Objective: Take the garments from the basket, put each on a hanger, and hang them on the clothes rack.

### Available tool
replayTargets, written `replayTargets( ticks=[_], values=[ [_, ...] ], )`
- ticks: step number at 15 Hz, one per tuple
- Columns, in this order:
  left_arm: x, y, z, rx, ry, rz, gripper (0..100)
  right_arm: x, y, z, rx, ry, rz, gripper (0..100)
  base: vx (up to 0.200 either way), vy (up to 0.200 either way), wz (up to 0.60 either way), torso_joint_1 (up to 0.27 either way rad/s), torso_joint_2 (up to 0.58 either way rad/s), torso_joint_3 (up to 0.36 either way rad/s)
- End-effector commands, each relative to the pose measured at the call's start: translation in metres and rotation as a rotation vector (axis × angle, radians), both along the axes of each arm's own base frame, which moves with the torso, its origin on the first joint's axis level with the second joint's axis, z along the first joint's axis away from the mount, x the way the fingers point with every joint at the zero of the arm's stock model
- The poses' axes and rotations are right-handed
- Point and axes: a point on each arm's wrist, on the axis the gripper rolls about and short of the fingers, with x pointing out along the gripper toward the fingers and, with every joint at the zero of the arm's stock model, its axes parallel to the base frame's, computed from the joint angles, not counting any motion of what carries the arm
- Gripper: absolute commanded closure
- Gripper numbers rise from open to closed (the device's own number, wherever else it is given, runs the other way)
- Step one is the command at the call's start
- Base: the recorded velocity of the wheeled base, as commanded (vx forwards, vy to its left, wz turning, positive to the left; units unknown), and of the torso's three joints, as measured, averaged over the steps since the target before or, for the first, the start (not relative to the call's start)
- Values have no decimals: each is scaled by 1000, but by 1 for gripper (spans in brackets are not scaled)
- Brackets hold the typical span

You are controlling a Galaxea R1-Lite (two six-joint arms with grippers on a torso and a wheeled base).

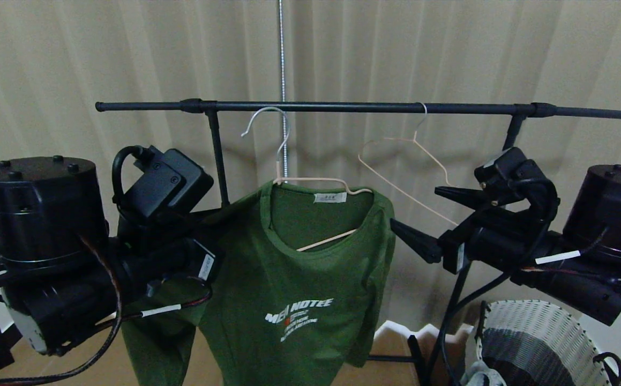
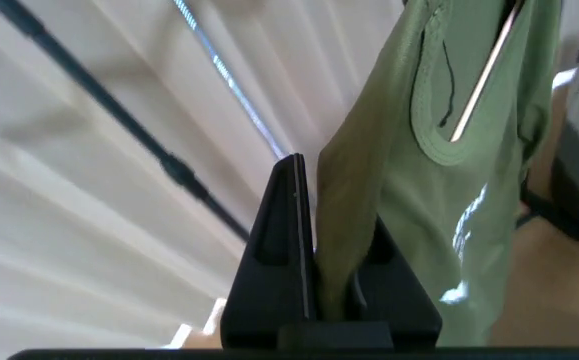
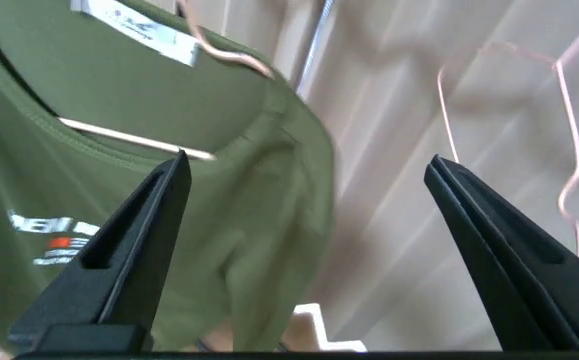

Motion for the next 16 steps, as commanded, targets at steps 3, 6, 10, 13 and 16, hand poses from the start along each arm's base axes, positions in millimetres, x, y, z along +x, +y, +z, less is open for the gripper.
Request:
replayTargets(
  ticks=[3, 6, 10, 13, 16],
  values=[
    [-7, -6, -4, 12, 3, -42, 100, 19, 21, 3, -32, -46, 34, 0, 0, 0, 0, 0, 0, 0],
    [-12, -13, -9, 19, 22, -76, 100, 30, 33, 3, -39, -63, 54, 0, 0, 0, 0, 0, 0, 0],
    [-18, -18, -8, 25, 17, -105, 100, 35, 43, 1, -43, -60, 71, 0, 0, 0, 0, 0, 0, 0],
    [-20, -21, -8, 26, 14, -119, 100, 41, 46, 0, -53, -67, 71, 0, 0, 0, 0, 0, 0, 0],
    [-21, -21, -8, 28, 14, -123, 100, 42, 48, 0, -54, -68, 72, 0, 0, 0, 0, 0, 0, 0]
  ],
)
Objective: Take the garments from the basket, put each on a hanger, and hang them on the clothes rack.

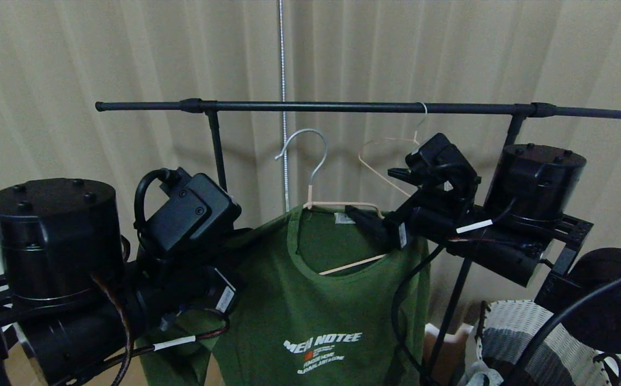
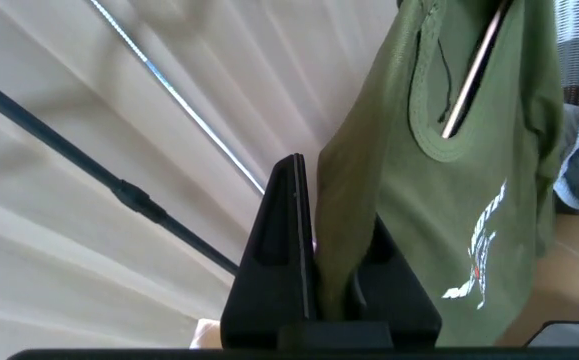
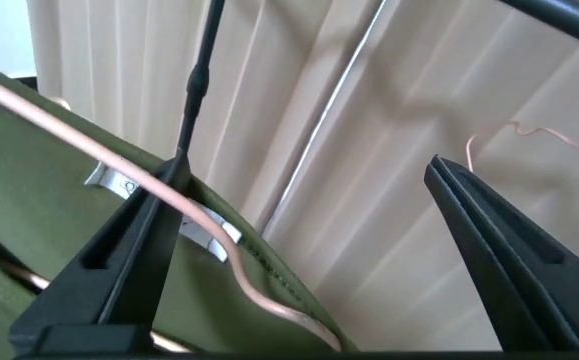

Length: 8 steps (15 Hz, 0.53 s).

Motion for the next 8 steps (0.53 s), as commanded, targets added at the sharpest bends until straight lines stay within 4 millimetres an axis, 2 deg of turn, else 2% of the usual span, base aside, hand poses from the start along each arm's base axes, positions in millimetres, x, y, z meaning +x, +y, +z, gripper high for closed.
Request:
replayTargets(
  ticks=[1, 4, 5, 8],
  values=[
    [-1, 0, 1, -1, -3, -3, 100, 1, 1, -2, -7, 2, 2, 0, 0, 0, 0, 0, 0, 0],
    [-5, 0, 2, -6, -7, -16, 100, -1, 5, -2, -15, -6, 17, 0, 0, 0, 0, 0, 0, 0],
    [-6, 0, 1, -5, -5, -16, 100, -2, 6, -2, -15, -6, 20, 100, 0, 0, 0, 0, 0, 0],
    [-7, 1, 2, -7, -8, -16, 100, -2, 6, -2, -12, -10, 22, 100, 0, 0, 0, 0, 0, 0]
  ],
)
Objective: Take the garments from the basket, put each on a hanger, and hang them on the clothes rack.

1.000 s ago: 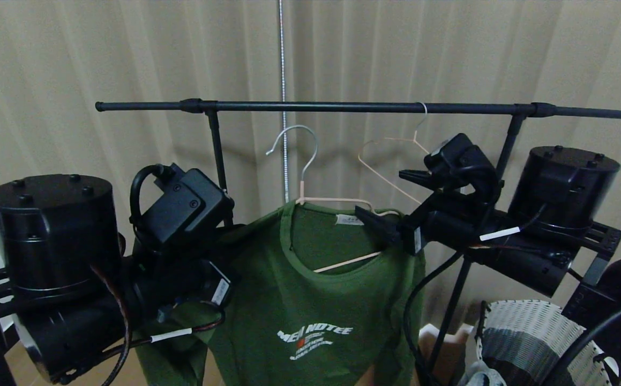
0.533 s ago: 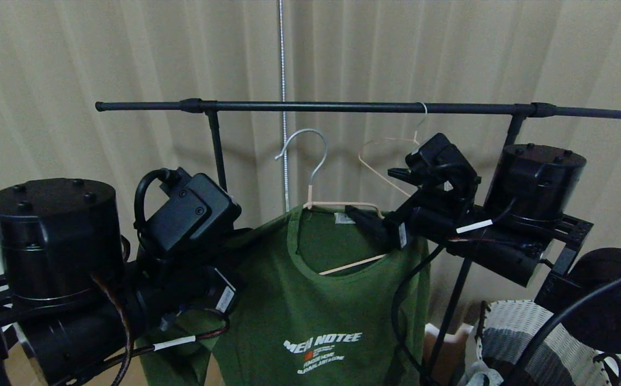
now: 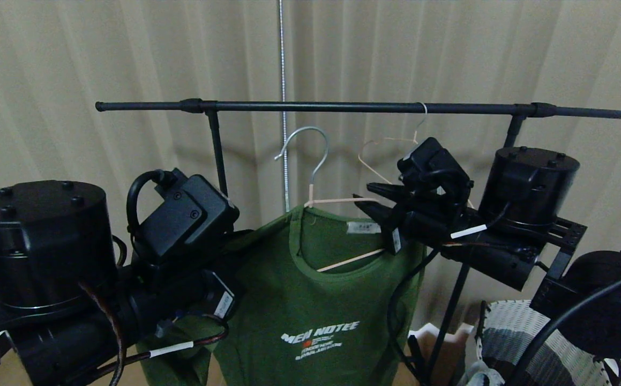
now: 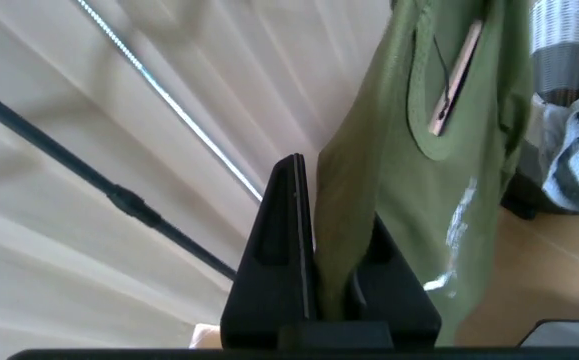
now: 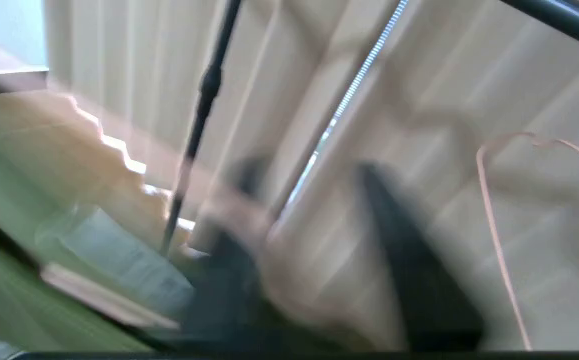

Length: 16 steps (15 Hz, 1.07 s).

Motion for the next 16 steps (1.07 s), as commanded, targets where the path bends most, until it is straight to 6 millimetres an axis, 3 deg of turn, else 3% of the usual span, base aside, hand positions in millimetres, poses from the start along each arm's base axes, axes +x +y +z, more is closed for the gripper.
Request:
replayTargets(
  ticks=[1, 11, 12, 16],
  values=[
    [-1, 1, 1, -2, -3, 3, 100, 0, 0, 0, 1, -2, -2, 100, 0, 0, 0, 0, 0, 0],
    [-5, 6, 9, -33, -21, 11, 100, -1, 0, 4, 9, -14, -2, 100, 0, 0, 0, 0, 0, 0],
    [-5, 6, 10, -34, -22, 11, 0, -1, 0, 4, 9, -14, -2, 100, 0, 0, 0, 0, 0, 0],
    [-9, 9, 14, -54, -37, 0, 0, -2, -4, 9, 17, -25, -11, 100, 0, 0, 0, 0, 0, 0]
  ],
)
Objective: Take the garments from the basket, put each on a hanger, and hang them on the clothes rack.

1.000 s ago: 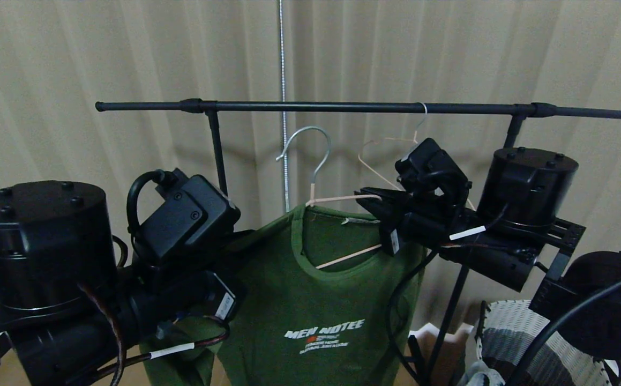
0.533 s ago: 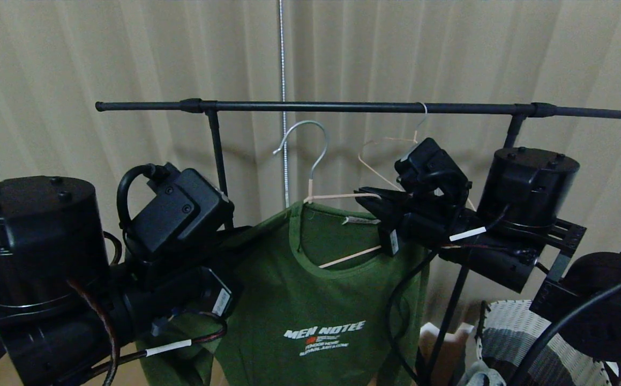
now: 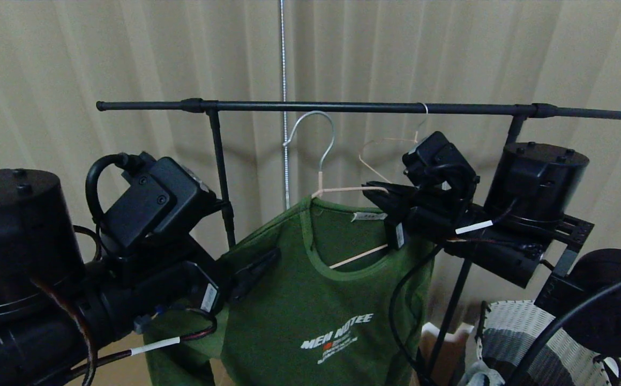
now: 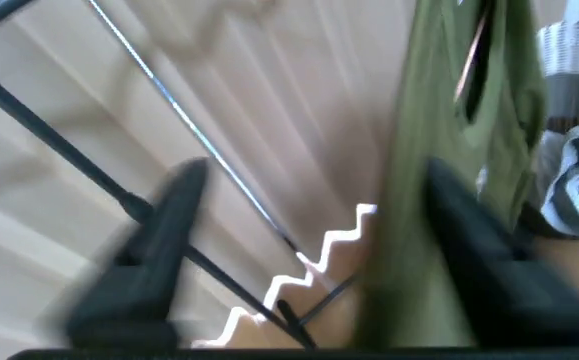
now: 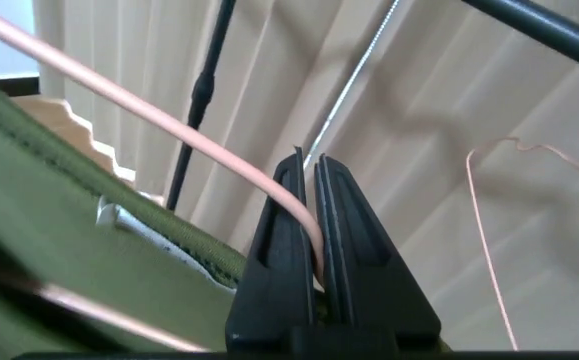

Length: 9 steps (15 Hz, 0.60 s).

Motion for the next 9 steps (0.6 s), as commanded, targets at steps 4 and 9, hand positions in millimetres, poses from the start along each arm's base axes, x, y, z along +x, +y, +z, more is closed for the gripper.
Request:
replayTargets(
  ticks=[4, 9],
  values=[
    [-10, 8, 4, -61, 11, -8, 0, 6, -18, 5, 7, -12, -57, 100, 0, 0, 0, 0, 0, 0],
    [-21, 18, 14, -138, -5, -1, 0, 18, -50, 8, 14, -16, -161, 100, 0, 0, 0, 0, 0, 0]
  ],
)
